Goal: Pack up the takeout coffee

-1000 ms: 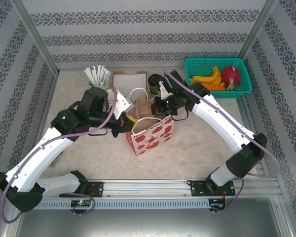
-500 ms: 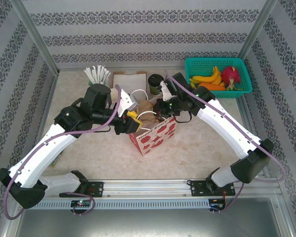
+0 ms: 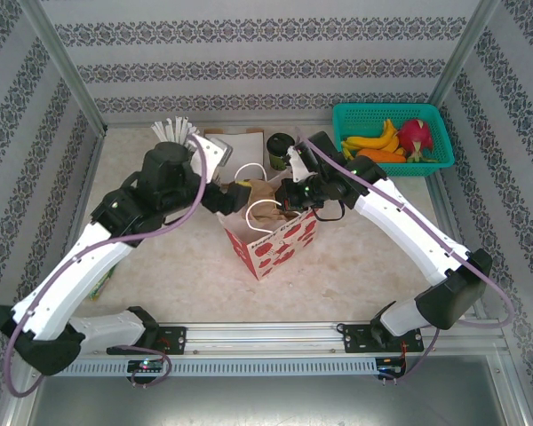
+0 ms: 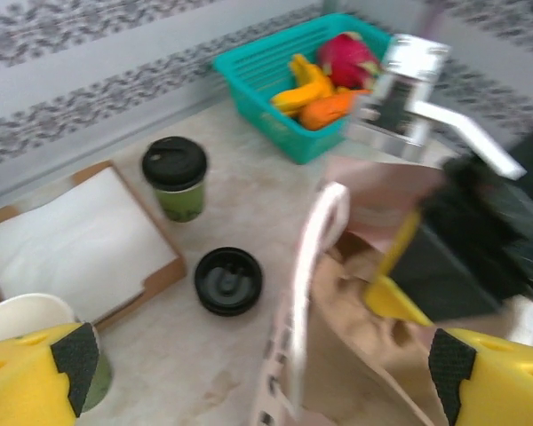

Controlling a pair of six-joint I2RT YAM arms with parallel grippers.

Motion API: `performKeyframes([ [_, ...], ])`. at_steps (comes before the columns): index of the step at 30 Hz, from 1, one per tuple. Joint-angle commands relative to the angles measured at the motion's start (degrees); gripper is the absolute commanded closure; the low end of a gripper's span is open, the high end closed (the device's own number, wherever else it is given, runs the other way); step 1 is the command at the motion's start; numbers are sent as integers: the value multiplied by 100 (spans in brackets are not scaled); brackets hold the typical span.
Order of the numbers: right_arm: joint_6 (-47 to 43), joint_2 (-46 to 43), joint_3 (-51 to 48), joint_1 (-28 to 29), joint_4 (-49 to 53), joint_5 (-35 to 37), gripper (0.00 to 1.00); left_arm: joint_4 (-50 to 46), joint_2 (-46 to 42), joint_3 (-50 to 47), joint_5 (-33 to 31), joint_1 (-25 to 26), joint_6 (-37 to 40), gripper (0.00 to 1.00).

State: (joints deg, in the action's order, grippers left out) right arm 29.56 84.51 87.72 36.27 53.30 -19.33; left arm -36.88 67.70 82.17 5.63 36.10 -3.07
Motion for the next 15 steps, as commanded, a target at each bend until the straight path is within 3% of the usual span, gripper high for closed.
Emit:
performKeyframes([
  [1, -153, 20, -37, 50, -17, 28, 100, -197, 345, 391, -734, -76, -281, 9],
  [2, -161, 18, -36, 41, -21, 31, 100, -245, 466, 466, -763, -85, -301, 17],
  [9, -297, 59, -18, 47, 168, 69, 100, -282, 1046, 979, -1066, -158, -349, 97],
  [15, -333, 151, 72, 55, 548, 133, 100, -489, 1528, 1504, -1226, -172, -387, 100],
])
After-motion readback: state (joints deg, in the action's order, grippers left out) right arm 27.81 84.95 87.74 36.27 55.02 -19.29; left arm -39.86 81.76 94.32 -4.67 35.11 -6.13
